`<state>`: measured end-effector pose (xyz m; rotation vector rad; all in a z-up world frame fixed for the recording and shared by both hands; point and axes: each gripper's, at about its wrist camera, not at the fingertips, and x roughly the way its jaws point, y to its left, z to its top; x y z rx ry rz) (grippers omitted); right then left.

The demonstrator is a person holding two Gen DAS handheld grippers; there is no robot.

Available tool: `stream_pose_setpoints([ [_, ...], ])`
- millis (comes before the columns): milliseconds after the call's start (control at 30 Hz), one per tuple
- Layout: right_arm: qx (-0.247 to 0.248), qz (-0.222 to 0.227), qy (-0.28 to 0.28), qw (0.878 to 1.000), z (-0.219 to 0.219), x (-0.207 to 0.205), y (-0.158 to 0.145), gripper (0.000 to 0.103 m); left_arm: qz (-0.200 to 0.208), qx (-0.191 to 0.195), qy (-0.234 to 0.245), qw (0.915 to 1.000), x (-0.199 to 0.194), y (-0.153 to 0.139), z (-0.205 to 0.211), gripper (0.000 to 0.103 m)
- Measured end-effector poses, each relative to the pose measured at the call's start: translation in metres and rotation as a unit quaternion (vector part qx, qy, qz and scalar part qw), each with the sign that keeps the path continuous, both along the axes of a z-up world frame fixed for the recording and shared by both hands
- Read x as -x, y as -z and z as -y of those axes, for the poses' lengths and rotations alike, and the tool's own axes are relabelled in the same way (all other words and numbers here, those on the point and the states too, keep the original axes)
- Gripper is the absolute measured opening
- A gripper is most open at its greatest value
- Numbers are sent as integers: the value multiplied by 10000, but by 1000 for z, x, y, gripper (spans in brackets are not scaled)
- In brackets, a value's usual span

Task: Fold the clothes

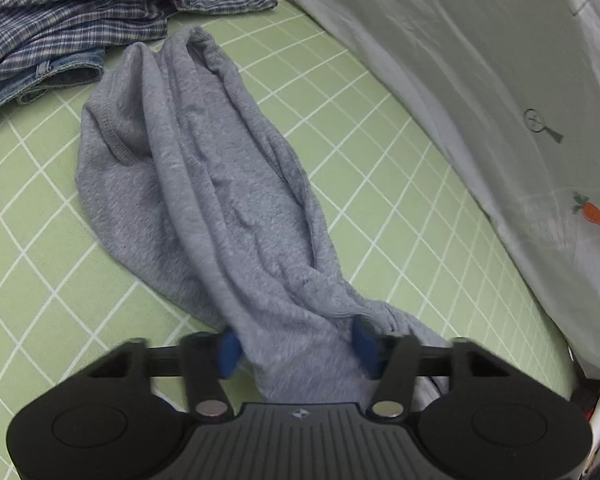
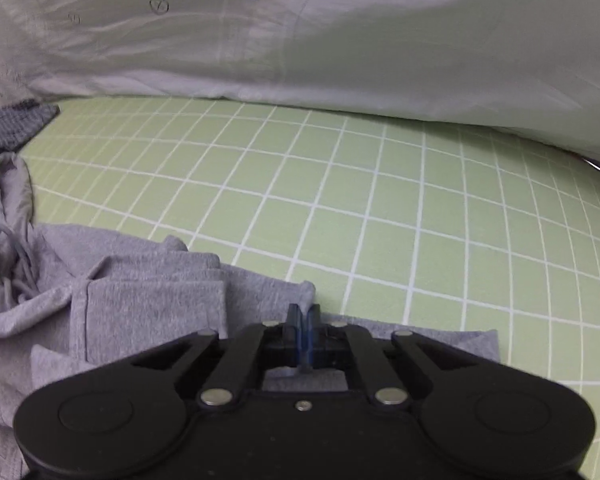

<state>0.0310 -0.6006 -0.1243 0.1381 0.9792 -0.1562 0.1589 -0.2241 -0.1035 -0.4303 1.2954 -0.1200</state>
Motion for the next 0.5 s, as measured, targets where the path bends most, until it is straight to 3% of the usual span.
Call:
stream_pose_setpoints([
  [33, 181, 62, 73, 9998, 1, 3, -1, 3, 16, -19, 28, 10000, -4, 2, 3, 13],
  [167, 801, 103, 720, 9941, 26, 20, -4, 2, 305, 96, 402, 9987, -22, -1, 32, 9],
  [300, 1439, -185, 1848, 9720, 73, 53, 3, 2, 715, 226, 1100, 9911, -39, -14, 89, 11],
  [400, 1356, -326, 2794, 9500, 107, 91, 7, 3, 925, 196, 1571, 9830, -36, -28, 131, 24],
  [467, 1296, -324, 3087, 9417, 111, 111, 3, 8, 1164, -2, 1916, 9746, -25, -39, 154, 52],
  [500, 1289, -322, 3182, 9387, 107, 118, -1, 26, 1309, -149, 2035, 9702, -17, -43, 158, 75],
])
